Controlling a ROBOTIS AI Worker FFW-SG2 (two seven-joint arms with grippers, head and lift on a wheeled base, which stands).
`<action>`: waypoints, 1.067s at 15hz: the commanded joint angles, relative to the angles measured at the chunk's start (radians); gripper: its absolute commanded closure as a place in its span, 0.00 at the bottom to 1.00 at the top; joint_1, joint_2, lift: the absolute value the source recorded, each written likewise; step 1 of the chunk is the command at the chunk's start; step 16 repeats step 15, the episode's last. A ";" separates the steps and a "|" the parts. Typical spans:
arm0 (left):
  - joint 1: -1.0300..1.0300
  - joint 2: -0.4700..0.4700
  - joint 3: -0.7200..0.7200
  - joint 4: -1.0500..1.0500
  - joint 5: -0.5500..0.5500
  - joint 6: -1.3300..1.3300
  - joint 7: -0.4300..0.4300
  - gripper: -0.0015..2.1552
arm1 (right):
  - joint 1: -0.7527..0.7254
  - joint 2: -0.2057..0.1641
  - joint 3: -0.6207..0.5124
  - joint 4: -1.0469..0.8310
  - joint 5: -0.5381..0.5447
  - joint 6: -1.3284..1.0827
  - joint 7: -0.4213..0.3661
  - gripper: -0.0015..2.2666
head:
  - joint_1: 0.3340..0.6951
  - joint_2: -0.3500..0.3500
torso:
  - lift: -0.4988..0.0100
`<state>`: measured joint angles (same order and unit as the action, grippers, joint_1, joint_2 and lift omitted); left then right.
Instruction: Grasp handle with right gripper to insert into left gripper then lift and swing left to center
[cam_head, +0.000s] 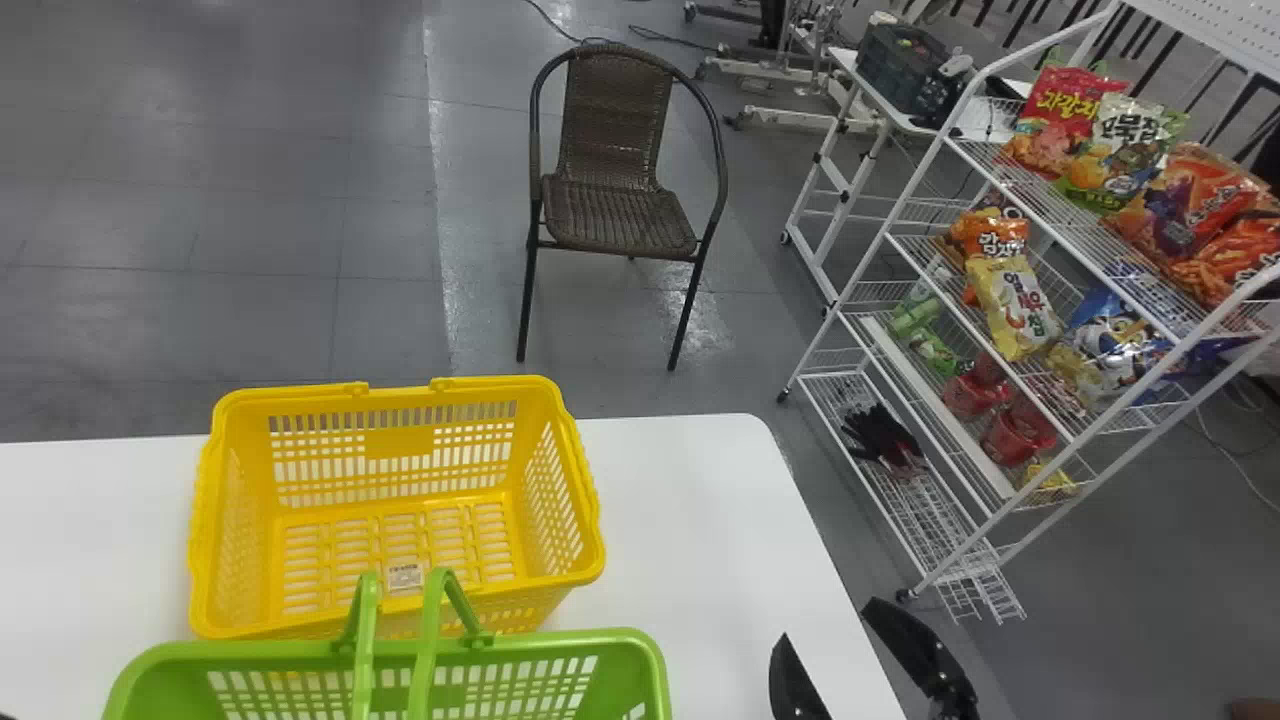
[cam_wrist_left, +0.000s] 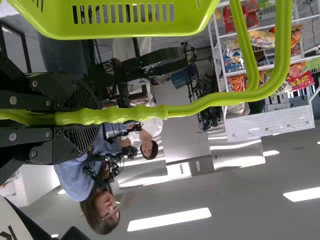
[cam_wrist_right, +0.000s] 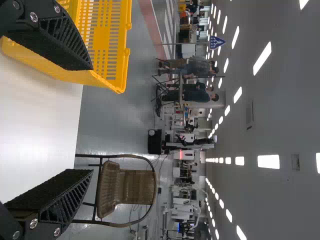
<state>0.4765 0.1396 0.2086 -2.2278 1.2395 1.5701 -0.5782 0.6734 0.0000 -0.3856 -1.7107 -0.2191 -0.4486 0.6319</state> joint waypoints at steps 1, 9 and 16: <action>0.001 0.000 0.000 -0.001 0.000 0.001 0.000 0.97 | 0.000 0.001 0.001 0.000 0.000 0.000 0.000 0.04 | 1.00 0.00 | 0.98; 0.001 0.000 0.000 -0.001 0.002 0.001 0.000 0.97 | 0.000 0.001 0.001 -0.001 0.000 0.000 0.000 0.04 | 1.00 0.00 | 0.98; -0.010 0.000 -0.001 0.011 0.002 0.001 0.000 0.97 | 0.000 0.001 0.007 -0.007 0.001 0.000 0.000 0.04 | 1.00 0.00 | 0.98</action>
